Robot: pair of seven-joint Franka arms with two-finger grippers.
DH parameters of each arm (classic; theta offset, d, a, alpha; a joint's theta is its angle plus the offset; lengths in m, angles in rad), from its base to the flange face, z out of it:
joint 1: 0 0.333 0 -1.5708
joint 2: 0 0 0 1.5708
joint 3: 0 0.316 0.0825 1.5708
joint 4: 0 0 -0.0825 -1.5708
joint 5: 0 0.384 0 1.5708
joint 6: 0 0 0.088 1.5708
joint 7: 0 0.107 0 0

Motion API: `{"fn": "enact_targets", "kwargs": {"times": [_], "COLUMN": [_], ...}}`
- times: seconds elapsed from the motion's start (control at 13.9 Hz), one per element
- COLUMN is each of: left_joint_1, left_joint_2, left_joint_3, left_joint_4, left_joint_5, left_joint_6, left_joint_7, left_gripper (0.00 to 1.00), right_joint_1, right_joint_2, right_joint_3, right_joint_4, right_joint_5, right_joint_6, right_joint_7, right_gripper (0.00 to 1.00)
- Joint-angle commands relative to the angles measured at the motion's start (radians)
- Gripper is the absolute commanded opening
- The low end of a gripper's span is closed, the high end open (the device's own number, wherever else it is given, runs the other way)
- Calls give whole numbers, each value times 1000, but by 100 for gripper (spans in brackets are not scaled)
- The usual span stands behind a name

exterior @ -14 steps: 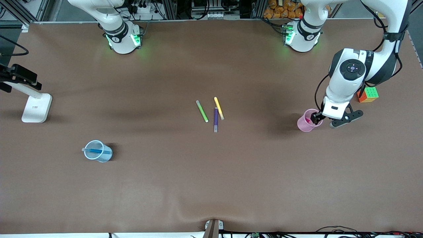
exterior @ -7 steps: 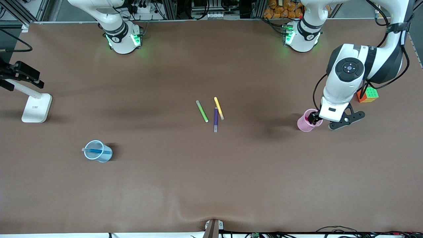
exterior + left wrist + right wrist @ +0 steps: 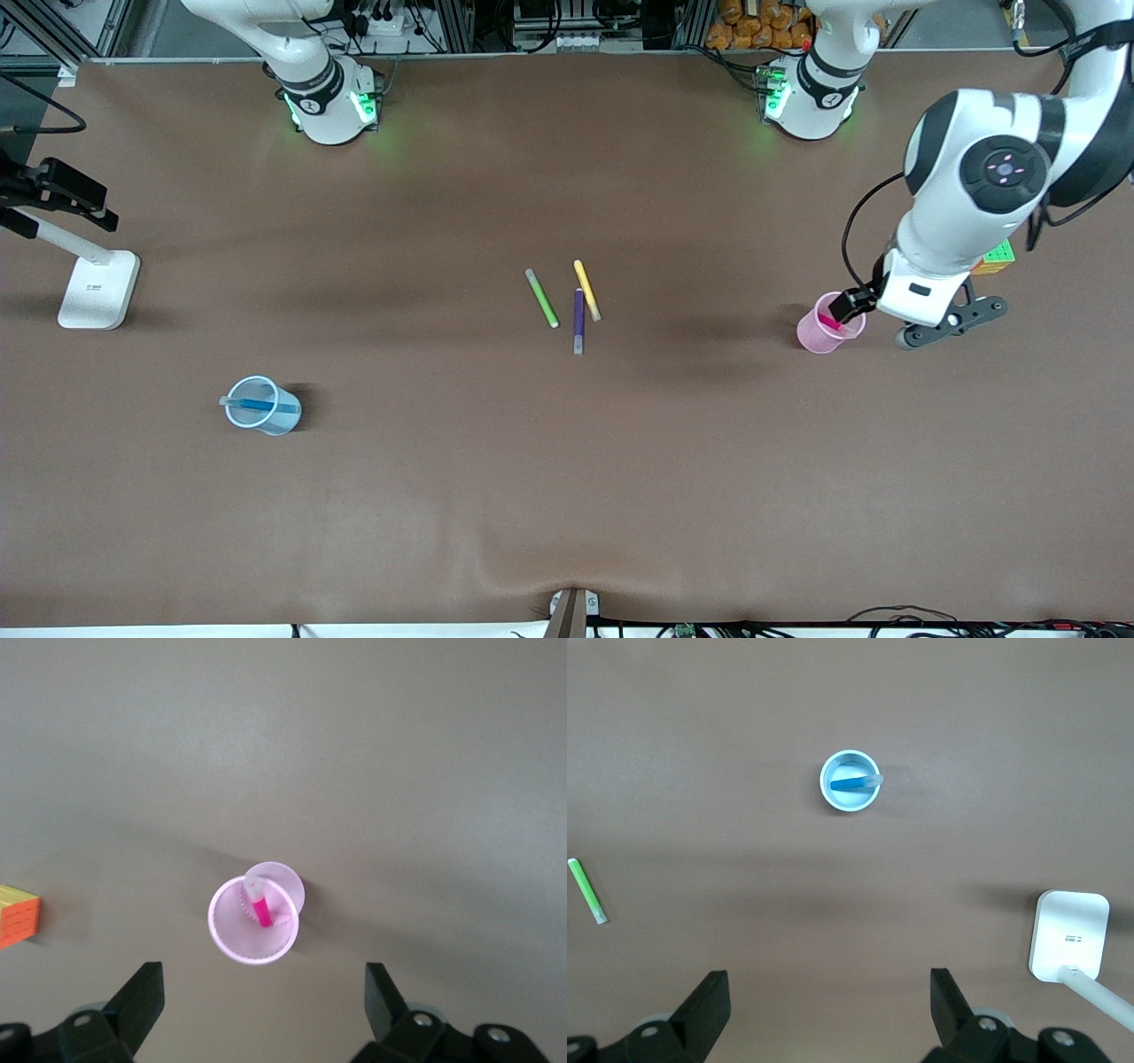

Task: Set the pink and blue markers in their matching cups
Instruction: 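Open the left gripper and lift it away from the pink cup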

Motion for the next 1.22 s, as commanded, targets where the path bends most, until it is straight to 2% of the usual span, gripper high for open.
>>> {"fn": "enact_targets", "kwargs": {"times": [0.0,0.36,0.65,0.86,1.15], "left_joint_1": [11,17,44,60,58], "left_joint_2": [-6,-28,-26,-25,-26], "left_joint_3": [-3,9,11,15,52], "left_joint_4": [119,243,313,386,426], "left_joint_5": [-67,-99,-92,-89,-86], "left_joint_6": [-164,-290,-301,-371,-382], "left_joint_7": [72,90,259,339,481], "left_gripper": [100,100,100,100,100], "right_joint_1": [-11,-11,-9,-9,-11], "right_joint_2": [-17,-17,-19,-19,-20], "right_joint_3": [6,6,9,9,9], "right_joint_4": [-10,-14,-14,-16,-17], "right_joint_5": [-8,-9,-9,-9,-12], "right_joint_6": [-6,-7,-7,-9,-7], "right_joint_7": [-6,9,54,54,54], "right_gripper": [100,100,100,100,100]}}
